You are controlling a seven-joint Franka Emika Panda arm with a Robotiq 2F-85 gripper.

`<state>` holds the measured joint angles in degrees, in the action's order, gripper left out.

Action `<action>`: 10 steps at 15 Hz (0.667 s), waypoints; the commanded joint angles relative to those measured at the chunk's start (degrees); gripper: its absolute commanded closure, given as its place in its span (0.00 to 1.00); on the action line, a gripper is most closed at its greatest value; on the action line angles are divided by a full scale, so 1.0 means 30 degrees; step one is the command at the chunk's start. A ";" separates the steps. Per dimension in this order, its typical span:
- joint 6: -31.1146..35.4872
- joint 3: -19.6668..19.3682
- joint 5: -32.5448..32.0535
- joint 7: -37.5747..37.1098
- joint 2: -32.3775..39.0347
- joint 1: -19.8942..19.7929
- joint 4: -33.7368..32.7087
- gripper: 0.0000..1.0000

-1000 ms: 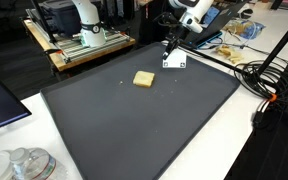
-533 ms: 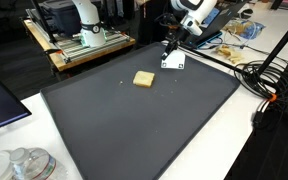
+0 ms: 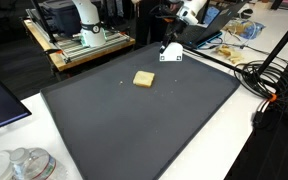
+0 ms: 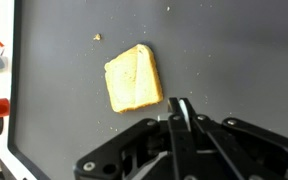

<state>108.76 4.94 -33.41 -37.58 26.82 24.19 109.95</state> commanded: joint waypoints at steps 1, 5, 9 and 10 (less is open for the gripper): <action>0.2703 0.0416 0.0607 -0.0410 -0.3244 -0.0974 0.3870 0.99; 0.6233 0.0350 0.0957 0.0162 -0.5625 -0.2134 0.7107 0.99; 0.9166 0.0113 0.1114 0.0942 -0.7511 -0.3406 0.9662 0.99; 0.9848 0.0069 0.1258 0.1311 -0.7933 -0.3757 1.0234 0.99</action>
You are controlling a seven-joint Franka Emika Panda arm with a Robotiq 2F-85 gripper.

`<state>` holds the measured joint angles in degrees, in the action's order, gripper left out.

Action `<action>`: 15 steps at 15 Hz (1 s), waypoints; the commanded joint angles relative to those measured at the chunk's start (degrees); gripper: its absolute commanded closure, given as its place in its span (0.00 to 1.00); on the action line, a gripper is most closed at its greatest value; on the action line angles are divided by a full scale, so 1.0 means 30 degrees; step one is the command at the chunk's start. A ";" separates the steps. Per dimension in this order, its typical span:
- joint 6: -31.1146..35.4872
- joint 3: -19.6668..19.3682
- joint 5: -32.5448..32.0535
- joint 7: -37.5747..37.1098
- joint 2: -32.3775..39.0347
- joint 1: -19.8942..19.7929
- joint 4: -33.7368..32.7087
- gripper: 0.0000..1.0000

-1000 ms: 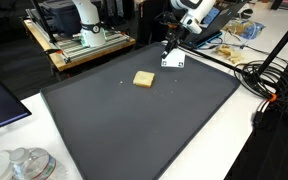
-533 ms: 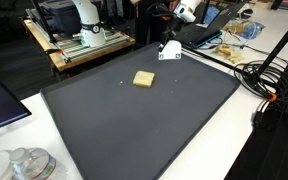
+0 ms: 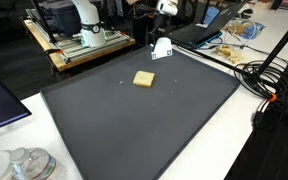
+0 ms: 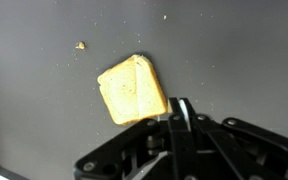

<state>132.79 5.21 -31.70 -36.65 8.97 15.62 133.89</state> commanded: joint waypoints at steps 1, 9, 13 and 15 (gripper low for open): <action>0.2689 -0.0041 0.1009 0.1620 -0.2399 -0.1276 0.2819 0.99; 0.6424 -0.0498 0.5969 0.8067 -0.4698 -0.3262 0.5950 0.99; 0.7508 -0.1143 1.0627 1.2876 -0.5709 -0.3522 0.6854 0.99; 0.8249 -0.1466 1.1455 1.4194 -0.6382 -0.3619 0.7180 0.99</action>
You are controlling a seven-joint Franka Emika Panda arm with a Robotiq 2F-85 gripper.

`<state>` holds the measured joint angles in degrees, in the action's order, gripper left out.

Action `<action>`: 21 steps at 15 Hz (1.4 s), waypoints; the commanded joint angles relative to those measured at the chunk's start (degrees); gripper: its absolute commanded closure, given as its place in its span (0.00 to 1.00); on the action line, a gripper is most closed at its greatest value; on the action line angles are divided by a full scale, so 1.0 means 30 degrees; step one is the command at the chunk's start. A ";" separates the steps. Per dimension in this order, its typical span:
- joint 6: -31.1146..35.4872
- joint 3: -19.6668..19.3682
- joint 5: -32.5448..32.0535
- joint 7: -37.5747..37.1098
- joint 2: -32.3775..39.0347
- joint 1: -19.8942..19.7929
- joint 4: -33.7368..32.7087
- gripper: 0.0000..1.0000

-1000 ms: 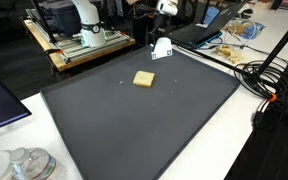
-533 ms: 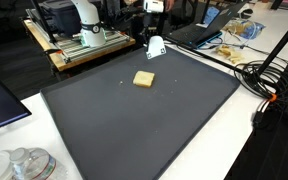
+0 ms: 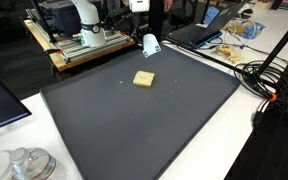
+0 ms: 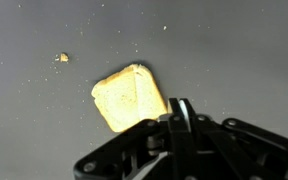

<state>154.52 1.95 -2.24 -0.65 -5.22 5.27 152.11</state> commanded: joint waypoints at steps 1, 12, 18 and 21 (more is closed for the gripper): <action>0.1161 -0.0553 0.1981 0.2778 -0.1862 -0.0147 0.1148 0.99; 0.5216 -0.2335 0.4238 0.4951 -0.1759 0.0800 0.2159 0.99; 0.4025 -0.5540 1.0085 1.0687 -0.1437 0.3218 0.1515 0.99; 0.4164 -0.5630 1.0464 1.0956 -0.1453 0.3134 0.1661 0.96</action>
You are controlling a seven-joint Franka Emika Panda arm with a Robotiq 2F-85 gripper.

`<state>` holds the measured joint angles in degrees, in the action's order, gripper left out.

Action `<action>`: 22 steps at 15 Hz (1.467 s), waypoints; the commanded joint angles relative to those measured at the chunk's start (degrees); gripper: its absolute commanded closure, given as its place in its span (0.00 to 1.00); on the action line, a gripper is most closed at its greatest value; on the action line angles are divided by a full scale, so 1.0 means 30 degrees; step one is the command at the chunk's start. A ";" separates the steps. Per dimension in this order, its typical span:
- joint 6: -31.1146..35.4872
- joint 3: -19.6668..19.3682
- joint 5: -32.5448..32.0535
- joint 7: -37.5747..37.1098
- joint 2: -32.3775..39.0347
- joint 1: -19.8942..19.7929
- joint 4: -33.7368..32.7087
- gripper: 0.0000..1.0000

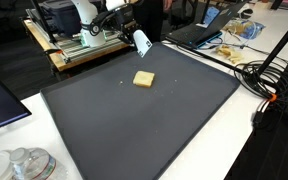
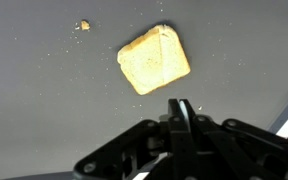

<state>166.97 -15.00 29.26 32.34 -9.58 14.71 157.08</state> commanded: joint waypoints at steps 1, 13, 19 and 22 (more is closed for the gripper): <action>-0.0234 -0.0407 0.0549 0.0679 0.0009 0.0180 -0.0094 0.96; -0.6985 -0.4384 0.8461 0.8723 0.1017 0.1350 -0.3053 0.99; -1.1488 -0.1774 1.2234 1.2414 0.5071 -0.3071 -0.4968 0.99; -1.2444 -0.0087 1.2299 1.2589 0.7086 -0.5101 -0.5944 0.99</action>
<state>132.83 -20.05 64.17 68.25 5.10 5.03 143.45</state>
